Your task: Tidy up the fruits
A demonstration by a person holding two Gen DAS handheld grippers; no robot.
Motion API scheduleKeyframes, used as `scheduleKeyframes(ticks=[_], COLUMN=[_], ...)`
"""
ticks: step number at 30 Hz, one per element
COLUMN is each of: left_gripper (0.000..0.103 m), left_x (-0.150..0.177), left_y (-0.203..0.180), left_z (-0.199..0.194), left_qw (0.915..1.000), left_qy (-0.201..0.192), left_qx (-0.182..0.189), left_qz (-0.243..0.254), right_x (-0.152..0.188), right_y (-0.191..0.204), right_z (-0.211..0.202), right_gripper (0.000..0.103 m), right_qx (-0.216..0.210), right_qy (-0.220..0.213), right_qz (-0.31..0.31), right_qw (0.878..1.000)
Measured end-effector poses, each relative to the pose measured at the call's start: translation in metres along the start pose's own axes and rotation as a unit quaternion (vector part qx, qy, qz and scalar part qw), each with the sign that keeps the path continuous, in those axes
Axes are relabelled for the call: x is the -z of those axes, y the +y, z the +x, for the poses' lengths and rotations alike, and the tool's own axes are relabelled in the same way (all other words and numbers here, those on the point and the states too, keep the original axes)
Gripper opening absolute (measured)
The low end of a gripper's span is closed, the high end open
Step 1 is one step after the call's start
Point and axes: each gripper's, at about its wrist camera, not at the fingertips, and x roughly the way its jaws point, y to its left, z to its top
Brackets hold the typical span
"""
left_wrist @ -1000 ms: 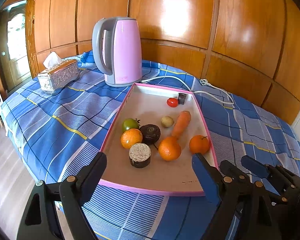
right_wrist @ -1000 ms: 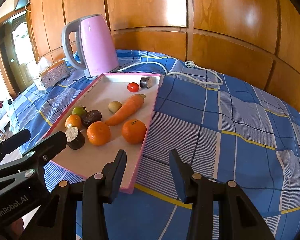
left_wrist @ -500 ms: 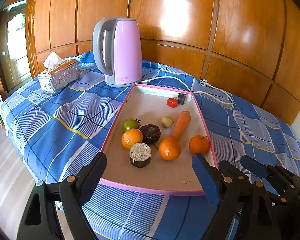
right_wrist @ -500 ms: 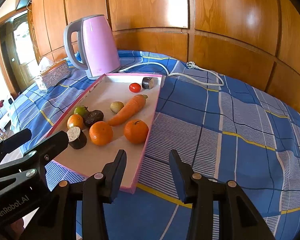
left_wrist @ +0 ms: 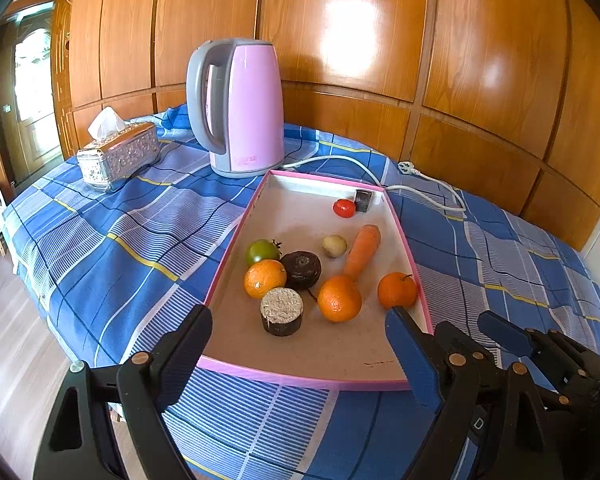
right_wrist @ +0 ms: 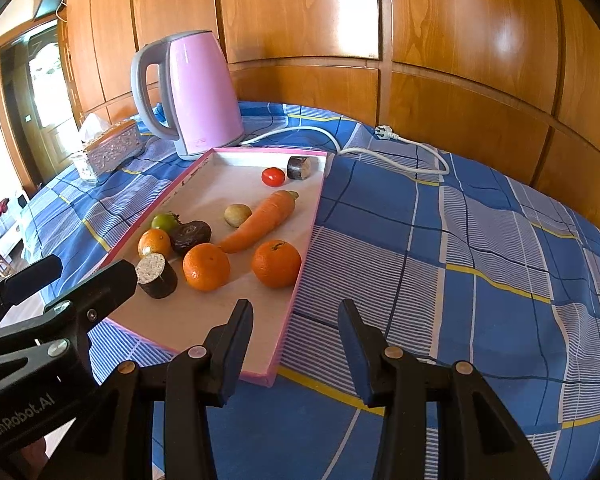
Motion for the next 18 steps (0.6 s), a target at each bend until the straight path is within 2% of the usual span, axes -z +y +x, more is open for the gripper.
scheduleKeyframes(ticks=[18], left_gripper=[0.09], left_x=[-0.0004], left_y=[0.0003], left_z=[-0.0009], left_qw=[1.0], left_qy=[-0.009], left_qx=[0.002], left_qz=[0.0], right_x=[0.0024], right_y=[0.0007], right_z=[0.0001], right_gripper=[0.045], right_qx=[-0.002], right_qy=[0.002], right_qz=[0.004], right_qw=[1.0])
